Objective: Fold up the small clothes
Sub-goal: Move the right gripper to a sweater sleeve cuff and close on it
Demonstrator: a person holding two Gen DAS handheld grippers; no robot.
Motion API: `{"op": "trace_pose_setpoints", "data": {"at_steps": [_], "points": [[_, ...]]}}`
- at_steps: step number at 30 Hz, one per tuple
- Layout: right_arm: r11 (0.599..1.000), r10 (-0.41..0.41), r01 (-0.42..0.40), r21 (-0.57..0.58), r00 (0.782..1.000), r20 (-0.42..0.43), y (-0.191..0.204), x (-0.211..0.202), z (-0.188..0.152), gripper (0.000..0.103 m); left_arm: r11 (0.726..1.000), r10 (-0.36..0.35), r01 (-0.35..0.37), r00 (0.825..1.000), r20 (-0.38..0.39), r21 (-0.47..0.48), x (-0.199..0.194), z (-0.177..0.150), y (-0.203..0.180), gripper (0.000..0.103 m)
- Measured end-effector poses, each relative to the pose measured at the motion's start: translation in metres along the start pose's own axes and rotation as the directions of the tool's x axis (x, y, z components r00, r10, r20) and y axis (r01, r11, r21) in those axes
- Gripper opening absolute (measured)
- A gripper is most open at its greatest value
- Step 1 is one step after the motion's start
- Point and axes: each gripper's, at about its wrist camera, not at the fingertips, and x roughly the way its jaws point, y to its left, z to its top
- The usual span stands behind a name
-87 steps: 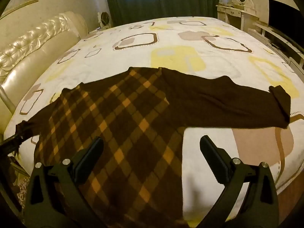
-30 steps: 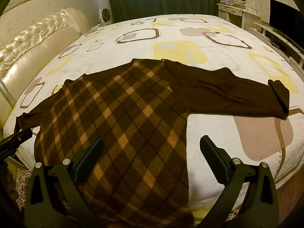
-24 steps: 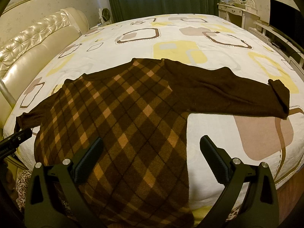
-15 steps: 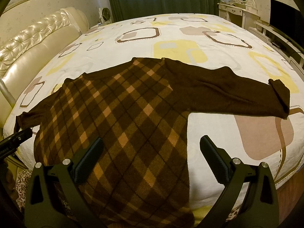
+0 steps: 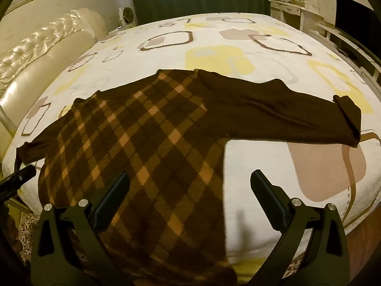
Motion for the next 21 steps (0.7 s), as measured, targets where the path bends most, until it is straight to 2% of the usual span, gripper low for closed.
{"op": "trace_pose_setpoints", "data": {"at_steps": [5,8,11,14,16,17,19,21], "points": [[0.996,-0.053,0.054,0.068,0.998,-0.015,-0.042,0.004,0.024,0.101,1.000,-0.009,0.009,1.000,-0.021,0.000,0.006,-0.002,0.000,0.098],[0.985,-0.137,0.136,0.110,0.991,-0.005,-0.082,0.006,0.051,0.101,1.000,-0.007,0.007,0.999,-0.033,-0.001,0.009,-0.003,0.000,0.098],[0.958,-0.251,0.248,0.143,0.968,-0.001,-0.130,0.013,0.083,0.101,1.000,0.001,0.000,0.999,-0.039,0.001,0.012,-0.003,0.000,0.098],[0.920,-0.346,0.344,0.187,0.938,-0.024,-0.176,0.024,0.111,0.095,1.000,0.008,-0.009,0.999,-0.046,-0.010,0.015,-0.003,0.002,0.098],[0.892,-0.398,0.402,0.206,0.915,-0.060,-0.201,0.039,0.126,0.081,1.000,0.013,-0.014,0.998,-0.056,-0.018,0.019,-0.002,0.004,0.098],[0.880,-0.417,0.426,0.211,0.905,-0.087,-0.214,0.049,0.132,0.077,1.000,0.019,-0.020,0.998,-0.060,-0.021,0.021,-0.002,0.005,0.098],[0.869,-0.427,0.447,0.212,0.894,-0.136,-0.230,0.066,0.139,0.068,0.999,0.033,-0.034,0.997,-0.073,-0.023,0.025,-0.002,0.007,0.098],[0.856,-0.432,0.466,0.224,0.883,-0.184,-0.247,0.087,0.142,0.067,0.998,0.048,-0.050,0.995,-0.086,-0.028,0.028,-0.003,0.009,0.098]]}}
